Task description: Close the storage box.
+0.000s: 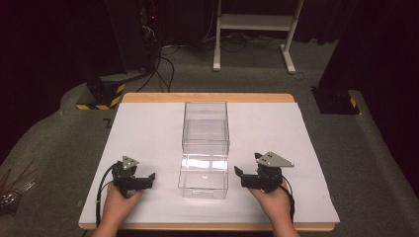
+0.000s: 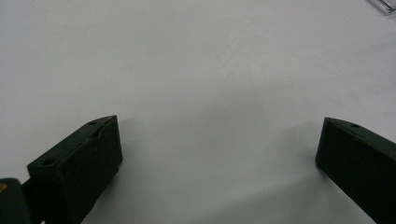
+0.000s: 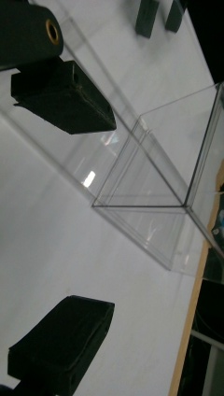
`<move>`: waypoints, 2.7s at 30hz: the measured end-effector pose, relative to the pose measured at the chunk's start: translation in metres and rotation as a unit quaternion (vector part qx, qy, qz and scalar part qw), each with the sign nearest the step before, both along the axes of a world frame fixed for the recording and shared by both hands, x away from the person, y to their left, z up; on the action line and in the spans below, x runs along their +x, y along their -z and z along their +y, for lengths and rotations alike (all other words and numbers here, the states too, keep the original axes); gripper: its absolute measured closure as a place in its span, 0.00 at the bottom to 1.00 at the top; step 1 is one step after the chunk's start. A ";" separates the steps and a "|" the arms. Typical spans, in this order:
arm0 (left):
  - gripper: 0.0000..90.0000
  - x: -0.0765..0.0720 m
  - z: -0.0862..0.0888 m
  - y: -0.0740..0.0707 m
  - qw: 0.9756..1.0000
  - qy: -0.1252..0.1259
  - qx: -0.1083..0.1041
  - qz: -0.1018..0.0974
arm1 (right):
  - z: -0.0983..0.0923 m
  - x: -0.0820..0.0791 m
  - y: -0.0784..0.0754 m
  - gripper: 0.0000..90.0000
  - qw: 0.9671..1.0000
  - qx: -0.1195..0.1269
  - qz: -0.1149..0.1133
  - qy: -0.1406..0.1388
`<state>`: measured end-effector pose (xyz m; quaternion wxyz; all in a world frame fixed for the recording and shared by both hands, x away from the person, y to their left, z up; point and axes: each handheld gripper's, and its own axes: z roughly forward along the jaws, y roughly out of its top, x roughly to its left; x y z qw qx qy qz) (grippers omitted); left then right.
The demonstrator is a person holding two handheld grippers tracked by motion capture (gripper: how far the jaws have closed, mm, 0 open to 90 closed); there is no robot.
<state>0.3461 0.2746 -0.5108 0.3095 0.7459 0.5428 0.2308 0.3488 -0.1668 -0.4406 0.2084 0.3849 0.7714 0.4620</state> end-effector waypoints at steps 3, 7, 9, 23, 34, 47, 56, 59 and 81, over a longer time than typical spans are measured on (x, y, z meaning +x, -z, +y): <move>0.01 0.000 0.000 0.000 1.000 0.000 0.000 0.001 | 0.004 -0.006 -0.005 0.13 1.000 0.008 -0.006 -0.010; 0.01 0.000 0.000 0.000 1.000 0.000 0.000 0.000 | 0.006 -0.010 -0.006 0.13 1.000 0.013 -0.010 -0.016; 0.01 0.000 0.000 0.000 1.000 0.000 0.000 0.000 | 0.008 -0.012 -0.008 0.13 1.000 0.014 -0.012 -0.020; 0.01 0.000 0.000 0.000 1.000 0.000 0.000 0.000 | 0.010 -0.021 -0.007 0.14 0.999 0.015 -0.010 -0.047; 0.01 0.000 0.000 0.000 1.000 0.000 0.001 0.000 | 0.019 -0.032 -0.011 0.14 0.997 0.036 -0.012 -0.067; 0.01 0.000 0.000 0.000 1.000 0.000 0.001 0.000 | 0.028 -0.043 -0.008 0.14 0.995 0.045 -0.003 -0.086; 0.01 0.000 0.000 0.000 1.000 0.000 0.002 0.000 | 0.033 -0.045 -0.003 0.15 0.995 0.041 0.004 -0.096; 0.01 0.000 0.000 0.000 1.000 0.000 0.001 0.000 | 0.034 -0.046 0.003 0.15 0.995 0.036 0.012 -0.097; 0.01 0.000 0.000 0.000 1.000 0.000 0.002 -0.001 | 0.035 -0.042 0.015 0.16 0.995 0.023 0.021 -0.091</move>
